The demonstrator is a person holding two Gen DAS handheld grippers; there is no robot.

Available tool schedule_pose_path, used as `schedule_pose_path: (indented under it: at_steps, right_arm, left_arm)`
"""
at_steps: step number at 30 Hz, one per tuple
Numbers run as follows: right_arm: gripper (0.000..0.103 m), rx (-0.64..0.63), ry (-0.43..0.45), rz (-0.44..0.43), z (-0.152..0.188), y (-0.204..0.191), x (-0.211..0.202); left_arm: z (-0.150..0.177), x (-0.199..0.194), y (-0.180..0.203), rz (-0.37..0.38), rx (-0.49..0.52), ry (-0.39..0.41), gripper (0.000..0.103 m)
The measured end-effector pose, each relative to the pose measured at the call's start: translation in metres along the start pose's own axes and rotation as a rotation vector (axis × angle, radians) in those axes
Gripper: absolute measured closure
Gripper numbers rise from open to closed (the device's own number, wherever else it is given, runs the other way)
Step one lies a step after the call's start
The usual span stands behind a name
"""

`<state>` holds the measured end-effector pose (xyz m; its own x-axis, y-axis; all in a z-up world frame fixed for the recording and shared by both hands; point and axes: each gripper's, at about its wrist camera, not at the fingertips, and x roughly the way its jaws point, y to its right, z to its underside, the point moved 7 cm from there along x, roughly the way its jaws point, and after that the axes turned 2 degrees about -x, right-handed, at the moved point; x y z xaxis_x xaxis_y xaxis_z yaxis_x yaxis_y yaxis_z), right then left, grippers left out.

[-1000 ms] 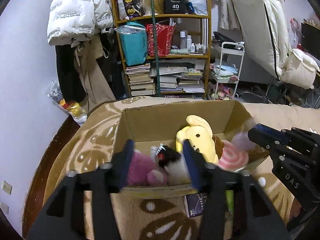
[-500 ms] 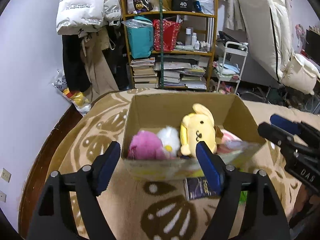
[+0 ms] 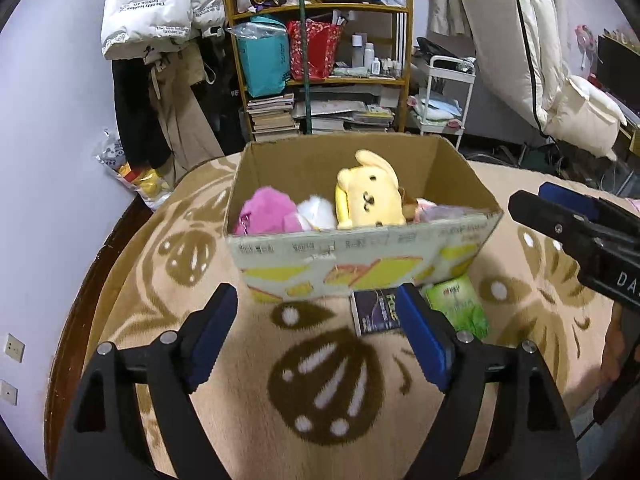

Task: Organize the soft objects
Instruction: 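Open both tools and lift them away from the box, then grasp the black Face tissue packet with the left tool while the right tool grasps the green tissue packet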

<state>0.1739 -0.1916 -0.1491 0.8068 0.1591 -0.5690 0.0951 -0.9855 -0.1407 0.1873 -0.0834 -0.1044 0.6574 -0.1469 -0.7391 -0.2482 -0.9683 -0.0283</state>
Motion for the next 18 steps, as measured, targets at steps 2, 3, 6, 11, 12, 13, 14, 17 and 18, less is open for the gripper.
schedule_pose_path:
  at_steps: [2, 3, 6, 11, 12, 13, 14, 17, 18]
  right_arm:
    - [0.024, 0.001, -0.012, 0.008, 0.005, 0.001, 0.000]
    - [0.023, 0.003, -0.015, 0.008, 0.008, 0.001, -0.001]
    - [0.021, 0.018, -0.031, 0.003, 0.015, 0.002, 0.001]
    - [0.013, 0.031, -0.084, 0.003, 0.027, 0.005, 0.012]
    - [0.012, 0.035, -0.089, 0.002, 0.028, 0.007, 0.013]
    - [0.011, 0.042, -0.099, -0.003, 0.031, 0.008, 0.016]
    - [0.011, 0.048, -0.108, -0.006, 0.033, 0.008, 0.018]
    - [0.011, 0.062, -0.145, -0.011, 0.041, 0.010, 0.027]
    - [0.010, 0.062, -0.152, -0.009, 0.043, 0.010, 0.029]
  left_arm:
    - [0.005, 0.001, 0.001, 0.008, -0.001, -0.011, 0.019]
    - [0.007, 0.002, 0.001, 0.010, -0.003, -0.018, 0.018]
    - [0.013, 0.007, 0.002, 0.013, -0.006, -0.038, 0.017]
    - [0.021, 0.016, 0.003, 0.015, -0.014, -0.065, 0.010]
    - [0.023, 0.018, 0.003, 0.016, -0.017, -0.070, 0.010]
    - [0.024, 0.020, 0.003, 0.018, -0.019, -0.076, 0.009]
    - [0.026, 0.023, 0.003, 0.021, -0.022, -0.085, 0.009]
    - [0.031, 0.032, 0.002, 0.026, -0.030, -0.115, 0.009]
    - [0.032, 0.035, 0.003, 0.031, -0.033, -0.125, 0.009]
